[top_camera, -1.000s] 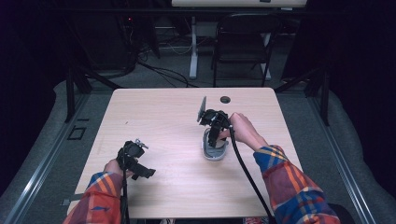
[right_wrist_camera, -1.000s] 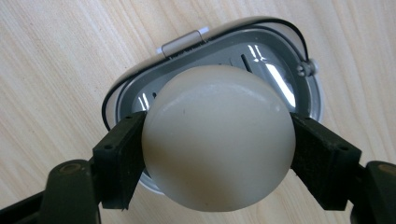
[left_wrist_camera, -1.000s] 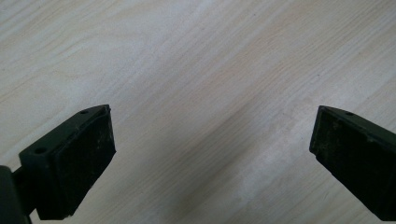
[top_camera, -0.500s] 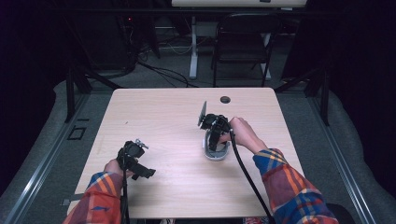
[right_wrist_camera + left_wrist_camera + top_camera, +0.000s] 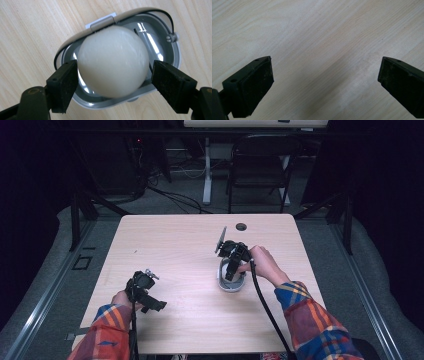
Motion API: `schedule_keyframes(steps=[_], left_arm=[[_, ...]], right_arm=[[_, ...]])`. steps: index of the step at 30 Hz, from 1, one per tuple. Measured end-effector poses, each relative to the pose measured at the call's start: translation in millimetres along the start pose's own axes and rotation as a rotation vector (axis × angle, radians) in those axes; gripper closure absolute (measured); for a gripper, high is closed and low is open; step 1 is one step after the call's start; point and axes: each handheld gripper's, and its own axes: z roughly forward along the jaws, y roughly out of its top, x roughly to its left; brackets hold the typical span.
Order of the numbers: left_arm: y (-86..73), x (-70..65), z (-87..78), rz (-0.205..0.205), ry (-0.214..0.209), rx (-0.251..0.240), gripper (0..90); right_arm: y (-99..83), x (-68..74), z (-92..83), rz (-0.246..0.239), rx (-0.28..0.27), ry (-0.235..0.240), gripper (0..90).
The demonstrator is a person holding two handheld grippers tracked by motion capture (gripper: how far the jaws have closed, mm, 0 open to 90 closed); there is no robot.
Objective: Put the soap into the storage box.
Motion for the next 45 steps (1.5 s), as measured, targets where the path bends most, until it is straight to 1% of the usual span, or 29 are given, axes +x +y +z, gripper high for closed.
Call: schedule_keyframes(steps=[1, 3, 8, 9, 13, 14, 16, 17, 19, 23, 24, 25, 27, 28, 29, 31, 32, 34, 35, 37, 42, 44, 45], left_arm=[[0.0, -0.1, 0.0, 0.0, 0.001, 0.0, 0.0], [0.0, 0.1, -0.1, 0.0, 0.001, 0.001, 0.0], [0.0, 0.1, 0.0, -0.001, 0.0, 0.0, 0.0], [0.0, 0.1, 0.0, 0.0, 0.0, -0.001, 0.0], [0.1, -0.1, -0.1, 0.0, 0.001, 0.0, 0.0], [0.0, -0.1, -0.2, 0.0, 0.001, -0.001, 0.0], [0.1, -0.1, -0.2, 0.0, 0.002, 0.0, 0.0], [0.3, -0.2, -0.3, 0.0, 0.0, 0.002, 0.0], [0.3, -0.2, -0.3, 0.001, 0.001, 0.001, 0.0], [0.2, -0.2, -0.2, 0.0, 0.002, -0.001, 0.0], [0.3, -0.2, -0.3, 0.0, 0.001, 0.001, 0.0], [0.3, -0.2, -0.3, 0.0, 0.001, 0.001, 0.0], [0.4, -0.2, -0.3, 0.0, 0.001, 0.001, 0.0], [0.4, -0.2, -0.3, 0.001, 0.001, 0.001, 0.0], [0.4, -0.3, -0.5, 0.002, 0.002, 0.002, 0.0], [0.3, -0.3, -0.5, 0.0, 0.002, 0.001, 0.0], [0.3, -0.3, -0.5, -0.001, 0.002, 0.001, 0.0], [0.3, -0.3, -0.5, 0.0, 0.002, 0.001, 0.0], [0.3, -0.2, -0.4, 0.0, 0.002, 0.001, 0.0], [0.3, -0.2, -0.5, 0.0, 0.002, 0.001, 0.0], [0.4, -0.4, -0.2, 0.0, 0.002, 0.002, 0.0], [0.5, -0.5, -0.2, 0.0, 0.002, 0.002, 0.0], [0.5, -0.7, 0.0, 0.0, 0.002, 0.002, 0.0]], right_arm=[[-0.7, 0.2, -1.7, -0.005, 0.005, -0.006, 20.6], [-4.0, 0.2, -7.1, -0.001, -0.006, -0.017, 20.0], [-9.8, -1.2, -13.0, 0.012, -0.026, -0.021, 17.9], [-13.5, -1.9, -16.6, 0.016, -0.031, -0.018, 16.5], [-19.8, -2.8, -22.0, 0.027, -0.039, -0.022, 13.7], [-24.9, -3.0, -26.9, 0.03, -0.049, -0.031, 12.0], [-27.6, -3.2, -28.7, 0.035, -0.058, -0.034, 10.9], [-33.5, -3.8, -32.1, 0.046, -0.068, -0.039, 8.6], [-35.2, -4.2, -34.1, 0.042, -0.061, -0.045, 8.0], [-47.2, -5.4, -41.0, 0.051, -0.067, -0.051, 5.4], [-49.8, -4.8, -41.5, 0.062, -0.078, -0.048, 4.8], [-53.9, -5.1, -44.1, 0.055, -0.068, -0.05, 3.7], [-58.7, -4.6, -46.6, 0.058, -0.07, -0.062, 2.1], [-61.4, -4.5, -47.7, 0.059, -0.073, -0.064, 1.8], [-66.9, -3.5, -50.0, 0.071, -0.086, -0.066, 1.5], [-69.2, -3.5, -50.5, 0.071, -0.093, -0.067, 1.3], [-72.4, -3.7, -53.0, 0.067, -0.083, -0.074, 1.0], [-78.6, -3.8, -54.8, 0.069, -0.089, -0.078, 0.9], [-81.2, -3.3, -55.3, 0.078, -0.091, -0.081, 0.8], [-88.8, -4.4, -57.7, 0.077, -0.084, -0.089, 0.6], [-108.1, -7.9, -57.8, 0.111, -0.093, -0.082, 0.0], [-115.8, -9.7, -58.9, 0.118, -0.078, -0.097, 0.0], [-123.9, -11.4, -58.8, 0.135, -0.084, -0.092, 0.0]])
